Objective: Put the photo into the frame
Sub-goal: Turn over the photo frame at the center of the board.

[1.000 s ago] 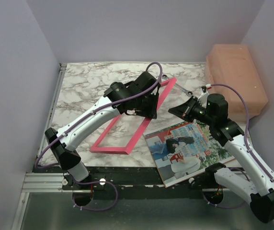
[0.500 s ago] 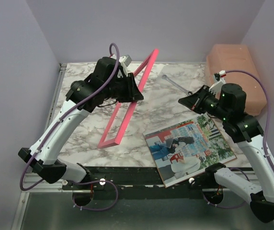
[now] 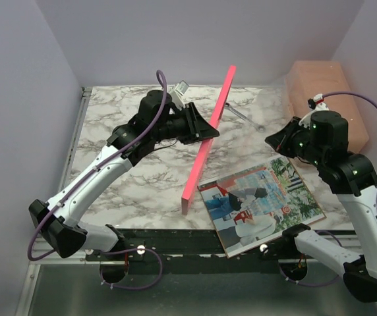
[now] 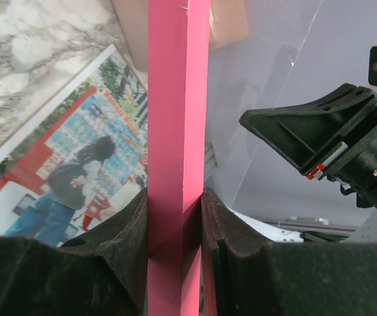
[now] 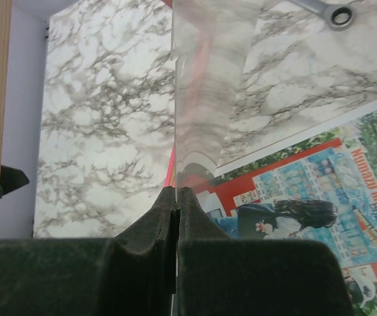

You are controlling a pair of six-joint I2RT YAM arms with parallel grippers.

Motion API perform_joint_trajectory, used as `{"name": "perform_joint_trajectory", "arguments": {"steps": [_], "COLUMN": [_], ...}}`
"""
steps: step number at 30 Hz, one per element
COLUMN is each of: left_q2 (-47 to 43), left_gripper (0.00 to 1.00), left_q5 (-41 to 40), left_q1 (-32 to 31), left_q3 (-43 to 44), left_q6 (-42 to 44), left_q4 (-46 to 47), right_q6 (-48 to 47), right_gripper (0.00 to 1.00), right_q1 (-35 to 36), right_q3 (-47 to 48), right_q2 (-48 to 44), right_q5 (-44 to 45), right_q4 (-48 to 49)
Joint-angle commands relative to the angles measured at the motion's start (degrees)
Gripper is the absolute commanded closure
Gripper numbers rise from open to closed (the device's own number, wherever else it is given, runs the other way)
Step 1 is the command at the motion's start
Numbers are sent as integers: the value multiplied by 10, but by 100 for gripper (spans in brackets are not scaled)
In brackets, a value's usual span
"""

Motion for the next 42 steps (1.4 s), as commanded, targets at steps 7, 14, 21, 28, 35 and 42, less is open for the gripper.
{"name": "perform_joint_trajectory", "arguments": {"steps": [7, 14, 21, 28, 35, 42], "left_q2": [-18, -24, -37, -41, -36, -44], "left_gripper": [100, 100, 89, 44, 36, 36], "left_q5": [-29, -40, -8, 7, 24, -36], "left_q1": [-33, -22, 9, 42, 89, 117], "left_q3": [-48, -76, -124, -139, -132, -80], "left_q6": [-114, -113, -113, -73, 2, 96], "left_q4": [185, 170, 164, 107, 10, -125], "right_q6": [-38, -36, -33, -32, -27, -25], "right_gripper": [100, 100, 100, 100, 100, 100], "right_q1": [0, 0, -1, -1, -1, -1], "right_q3": [58, 37, 20, 7, -5, -18], "right_q2": [-2, -4, -4, -2, -5, -7], "right_q5": [93, 80, 69, 57, 47, 35], "right_q4": [-61, -55, -48, -41, -35, -29]}}
